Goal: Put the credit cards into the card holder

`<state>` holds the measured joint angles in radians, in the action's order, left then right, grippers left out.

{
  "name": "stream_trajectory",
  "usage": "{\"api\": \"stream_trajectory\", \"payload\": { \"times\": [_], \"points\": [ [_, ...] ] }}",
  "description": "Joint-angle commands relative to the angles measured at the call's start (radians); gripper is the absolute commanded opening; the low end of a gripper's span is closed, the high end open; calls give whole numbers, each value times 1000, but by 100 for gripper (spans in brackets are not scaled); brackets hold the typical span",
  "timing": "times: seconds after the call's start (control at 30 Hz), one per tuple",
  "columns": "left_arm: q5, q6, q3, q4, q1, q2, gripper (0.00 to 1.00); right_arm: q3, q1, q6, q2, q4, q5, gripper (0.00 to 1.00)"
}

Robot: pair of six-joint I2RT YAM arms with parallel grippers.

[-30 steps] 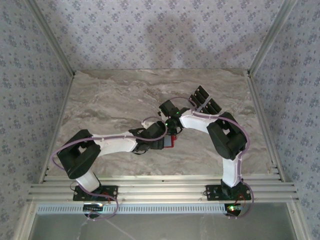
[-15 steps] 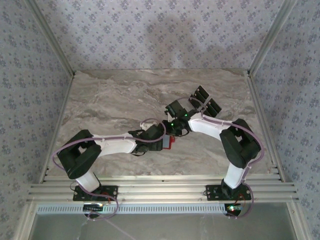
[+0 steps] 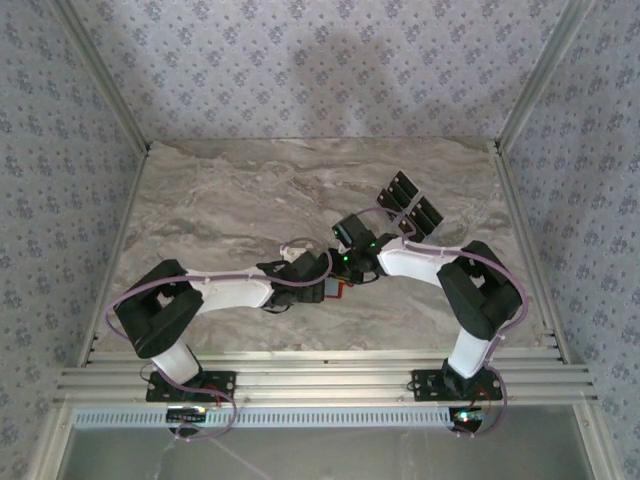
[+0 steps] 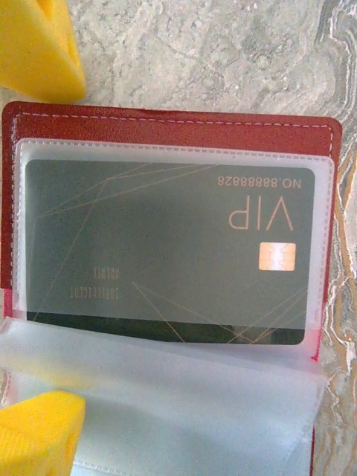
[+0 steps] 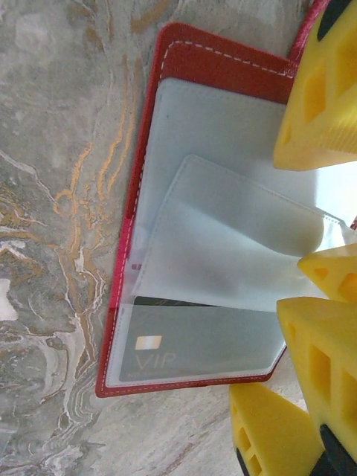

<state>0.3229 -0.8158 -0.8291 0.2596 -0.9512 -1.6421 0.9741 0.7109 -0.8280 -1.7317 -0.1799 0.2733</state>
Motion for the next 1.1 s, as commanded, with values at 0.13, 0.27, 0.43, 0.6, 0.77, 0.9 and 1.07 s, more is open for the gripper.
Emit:
{"api": "stream_trajectory", "payload": {
  "times": [0.13, 0.27, 0.43, 0.6, 0.77, 0.9, 1.07],
  "points": [
    [4, -13, 10, -13, -2, 12, 100, -34, 21, -71, -43, 15, 1, 50],
    [5, -8, 8, -14, -2, 41, 100, -46, 14, -109, -59, 43, 13, 51],
    [17, 3, 2, -9, -2, 108, 100, -55, -1, -135, -77, 72, 31, 51],
    [49, 6, -2, 12, -2, 184, 100, -57, -14, -145, -86, 98, 59, 51],
    [96, -6, 8, 62, 18, 258, 100, -49, -21, -148, -94, 127, 95, 51],
    [120, -24, 26, 117, 60, 305, 100, -26, -24, -144, -104, 134, 121, 51],
    [101, -16, 80, 128, 113, 341, 100, 13, -22, -138, -118, 120, 139, 51]
  ]
}}
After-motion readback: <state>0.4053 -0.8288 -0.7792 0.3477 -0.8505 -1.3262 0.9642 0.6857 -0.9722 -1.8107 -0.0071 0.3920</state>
